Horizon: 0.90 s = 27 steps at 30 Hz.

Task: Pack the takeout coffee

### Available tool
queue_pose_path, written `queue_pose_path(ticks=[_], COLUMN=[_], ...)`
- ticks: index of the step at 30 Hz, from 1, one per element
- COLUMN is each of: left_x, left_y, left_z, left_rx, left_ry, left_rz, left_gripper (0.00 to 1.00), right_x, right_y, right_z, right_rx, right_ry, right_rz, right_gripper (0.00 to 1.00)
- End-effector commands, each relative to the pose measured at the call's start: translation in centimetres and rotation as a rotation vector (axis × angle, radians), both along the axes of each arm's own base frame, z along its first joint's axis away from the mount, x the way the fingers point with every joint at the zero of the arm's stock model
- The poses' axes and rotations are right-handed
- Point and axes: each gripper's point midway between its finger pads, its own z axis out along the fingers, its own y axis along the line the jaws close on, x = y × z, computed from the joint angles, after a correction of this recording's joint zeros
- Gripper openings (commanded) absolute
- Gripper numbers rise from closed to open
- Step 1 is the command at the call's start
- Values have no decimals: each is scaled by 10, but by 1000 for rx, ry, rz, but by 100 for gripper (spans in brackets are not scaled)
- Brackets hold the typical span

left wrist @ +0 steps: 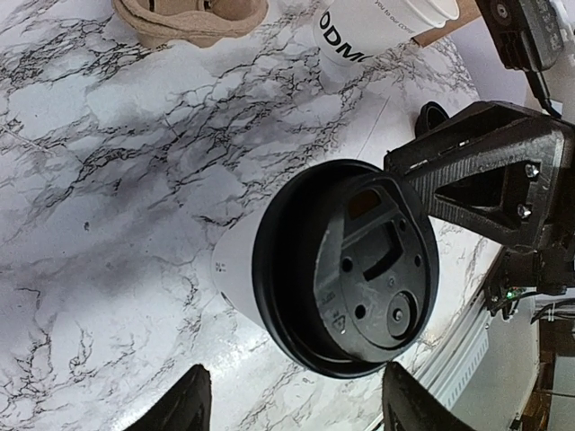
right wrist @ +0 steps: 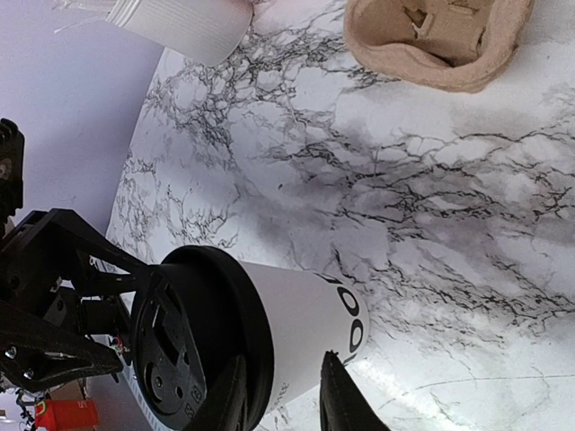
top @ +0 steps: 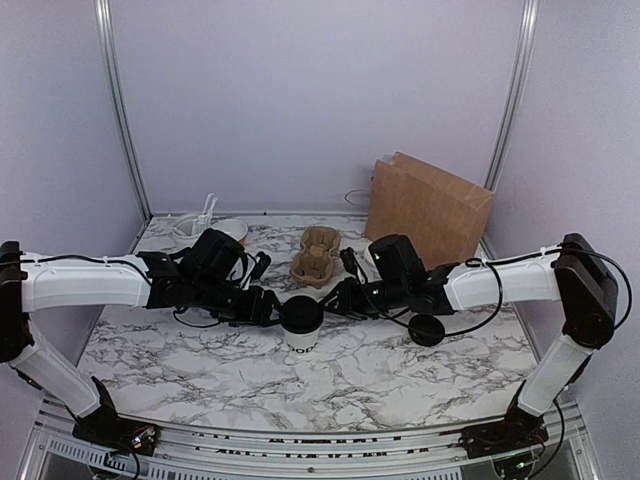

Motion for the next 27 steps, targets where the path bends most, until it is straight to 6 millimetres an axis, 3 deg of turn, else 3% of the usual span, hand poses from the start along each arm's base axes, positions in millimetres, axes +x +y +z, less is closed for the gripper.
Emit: queue_pose_path(ticks=[1, 9, 16, 27], left_x=[-3, -1, 4, 10], left_y=[5, 7, 8, 11], left_z=[-15, -24, -23, -17], left_rx=[40, 69, 86, 88], left_ry=[21, 20, 1, -8], left_rz=[4, 7, 10, 17], left_gripper=[65, 64, 64, 63], right_x=[2, -9, -18, -15], right_y=[4, 5, -6, -10], right_z=[8, 5, 0, 12], right_rx=[21, 11, -3, -4], right_ry=[-21, -14, 2, -25], right_rz=[13, 27, 9, -11], right_gripper=[26, 26, 26, 26])
